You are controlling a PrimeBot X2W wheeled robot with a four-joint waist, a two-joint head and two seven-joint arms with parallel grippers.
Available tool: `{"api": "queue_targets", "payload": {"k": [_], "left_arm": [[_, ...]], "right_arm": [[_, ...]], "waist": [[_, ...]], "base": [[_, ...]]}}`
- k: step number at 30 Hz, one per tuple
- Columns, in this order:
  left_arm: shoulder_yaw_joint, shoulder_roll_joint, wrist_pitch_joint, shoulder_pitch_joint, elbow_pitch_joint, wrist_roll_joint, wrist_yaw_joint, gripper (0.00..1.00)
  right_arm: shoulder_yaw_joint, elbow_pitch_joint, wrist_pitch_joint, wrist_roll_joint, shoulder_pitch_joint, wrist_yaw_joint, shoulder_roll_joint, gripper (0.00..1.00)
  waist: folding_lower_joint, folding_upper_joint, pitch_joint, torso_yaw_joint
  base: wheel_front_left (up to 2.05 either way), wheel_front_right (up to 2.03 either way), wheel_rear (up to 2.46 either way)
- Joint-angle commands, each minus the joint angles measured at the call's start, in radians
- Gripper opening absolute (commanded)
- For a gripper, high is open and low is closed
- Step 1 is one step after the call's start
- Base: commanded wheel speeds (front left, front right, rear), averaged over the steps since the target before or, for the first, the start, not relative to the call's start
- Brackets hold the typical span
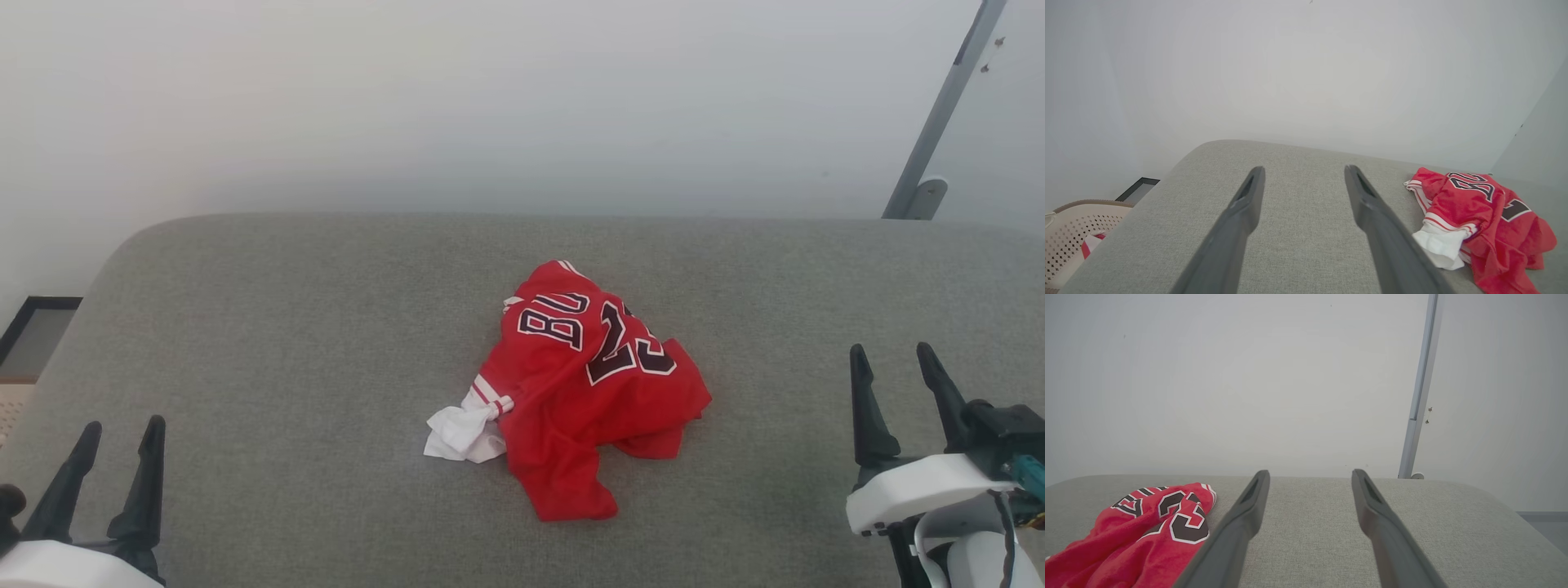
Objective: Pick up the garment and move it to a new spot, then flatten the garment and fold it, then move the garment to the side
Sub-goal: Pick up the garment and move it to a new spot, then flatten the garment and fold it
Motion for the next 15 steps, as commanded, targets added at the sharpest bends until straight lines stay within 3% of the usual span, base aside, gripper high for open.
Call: {"api": "queue_targets", "payload": {"k": [1,15], "left_arm": [[0.007,-0.006,-0.004,0.008,0.003,0.01,-0.008,1.0],[-0.019,0.002,0.064,-0.046,-0.011,0.011,-0.043,1.0]], "right_arm": [[0.002,-0.003,-0.006,-0.004,0.006,0.0,0.003,1.0],[0.018,-0.003,-0.006,-0.008,-0.014,0.0,0.004,1.0]], "waist": [[0.0,-0.0001,0.0,0.0],[0.0,-0.0001,0.036,-0.034]], "base": [[0.0,0.0,0.0],[0.0,0.0,0.0]]}}
